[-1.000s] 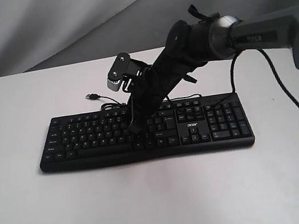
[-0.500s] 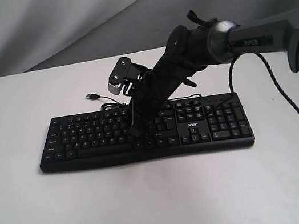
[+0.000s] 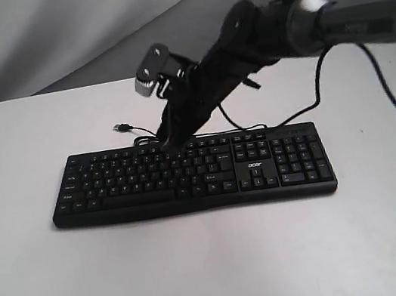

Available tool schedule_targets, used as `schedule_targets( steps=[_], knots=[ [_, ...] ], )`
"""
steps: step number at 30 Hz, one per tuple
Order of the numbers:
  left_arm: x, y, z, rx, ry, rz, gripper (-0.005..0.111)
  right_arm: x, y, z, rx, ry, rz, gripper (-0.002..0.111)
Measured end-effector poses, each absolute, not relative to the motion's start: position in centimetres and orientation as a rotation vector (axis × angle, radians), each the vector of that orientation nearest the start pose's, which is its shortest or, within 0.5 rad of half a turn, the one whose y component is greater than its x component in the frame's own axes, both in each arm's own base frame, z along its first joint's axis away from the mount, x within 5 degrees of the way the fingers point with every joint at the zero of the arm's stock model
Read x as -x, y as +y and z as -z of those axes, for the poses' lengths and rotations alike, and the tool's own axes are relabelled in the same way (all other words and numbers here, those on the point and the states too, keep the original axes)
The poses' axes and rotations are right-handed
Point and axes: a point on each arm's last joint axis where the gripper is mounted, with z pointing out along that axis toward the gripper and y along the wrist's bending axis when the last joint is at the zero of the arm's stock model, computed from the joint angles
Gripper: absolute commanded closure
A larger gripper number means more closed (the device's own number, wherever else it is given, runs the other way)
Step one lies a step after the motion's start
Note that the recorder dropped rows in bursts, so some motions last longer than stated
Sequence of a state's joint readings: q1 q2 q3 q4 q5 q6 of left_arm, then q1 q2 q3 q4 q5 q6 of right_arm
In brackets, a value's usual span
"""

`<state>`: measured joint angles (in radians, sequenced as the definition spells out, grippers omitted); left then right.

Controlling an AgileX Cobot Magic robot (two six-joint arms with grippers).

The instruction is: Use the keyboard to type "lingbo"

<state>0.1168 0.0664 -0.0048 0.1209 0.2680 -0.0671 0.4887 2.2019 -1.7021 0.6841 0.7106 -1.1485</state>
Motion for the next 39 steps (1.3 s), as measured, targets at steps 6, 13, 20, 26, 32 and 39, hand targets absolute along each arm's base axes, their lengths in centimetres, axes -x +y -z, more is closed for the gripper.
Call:
schedule_targets(
  steps=[6, 13, 20, 26, 32, 39],
  knots=[
    [-5.8, 1.0, -18.7, 0.084, 1.812, -0.147, 0.106, -37.5, 23.8, -28.4, 1.329, 1.952, -0.43, 0.108],
    [-5.8, 1.0, -18.7, 0.084, 1.812, -0.147, 0.106, -29.0, 18.2, -36.7, 1.093, 1.747, -0.288, 0.108],
    [-5.8, 1.0, -18.7, 0.084, 1.812, -0.147, 0.106, -20.7, 11.6, -39.1, 0.615, 1.558, -0.259, 0.108],
    [-5.8, 1.0, -18.7, 0.084, 1.812, -0.147, 0.106, -16.4, 8.9, -37.8, 0.497, 1.526, -0.297, 0.108],
    [-5.8, 1.0, -18.7, 0.084, 1.812, -0.147, 0.106, -13.1, 6.5, -39.8, 0.386, 1.373, -0.276, 0.108],
    [-5.8, 1.0, -18.7, 0.084, 1.812, -0.147, 0.106, -9.0, 4.1, -41.8, 0.279, 1.224, -0.336, 0.108]
  ],
)
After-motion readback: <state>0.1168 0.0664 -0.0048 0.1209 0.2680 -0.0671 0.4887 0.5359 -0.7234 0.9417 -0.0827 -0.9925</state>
